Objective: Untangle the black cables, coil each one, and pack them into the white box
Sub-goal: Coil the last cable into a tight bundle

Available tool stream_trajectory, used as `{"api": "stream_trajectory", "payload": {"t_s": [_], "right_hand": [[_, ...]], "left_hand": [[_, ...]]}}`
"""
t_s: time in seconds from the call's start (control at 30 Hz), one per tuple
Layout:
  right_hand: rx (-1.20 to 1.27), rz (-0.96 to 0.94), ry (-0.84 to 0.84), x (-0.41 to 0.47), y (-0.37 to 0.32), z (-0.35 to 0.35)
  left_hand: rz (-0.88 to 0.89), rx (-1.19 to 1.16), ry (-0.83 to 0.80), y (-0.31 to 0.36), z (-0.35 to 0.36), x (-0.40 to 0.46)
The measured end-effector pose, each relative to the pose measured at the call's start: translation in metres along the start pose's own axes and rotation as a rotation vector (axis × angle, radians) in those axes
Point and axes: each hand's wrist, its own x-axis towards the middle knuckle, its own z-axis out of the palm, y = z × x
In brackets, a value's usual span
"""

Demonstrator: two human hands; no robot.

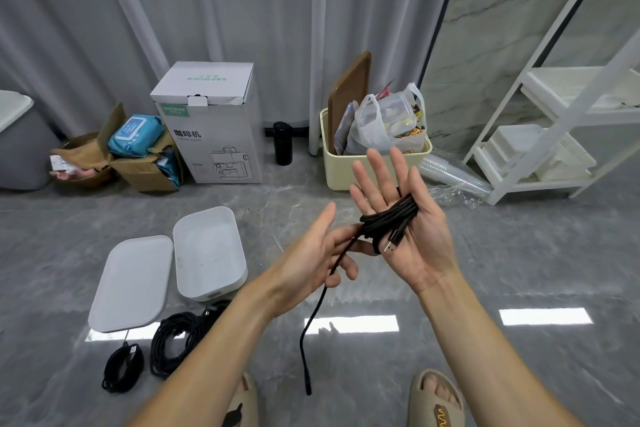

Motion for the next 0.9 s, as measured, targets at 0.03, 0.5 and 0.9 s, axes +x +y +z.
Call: {"api": "stream_trajectory", "payload": {"t_s": [0.03, 0.5, 0.9], "right_hand": [[-0.026, -0.016, 0.016, 0.000, 0.000, 0.001], [-0.876, -0.185, 0.263, 0.004, 0.010, -0.010], [-1.222, 0.485, 0.020, -0.015, 0.016, 0.009]], "left_hand": [[-0.010, 0.018, 0.013, 0.000, 0.000, 0.000], [0.004, 0.334, 0.336, 0.013, -0.011, -0.010], [0.151, 0.375, 0.403, 0.016, -0.014, -0.013]]}}
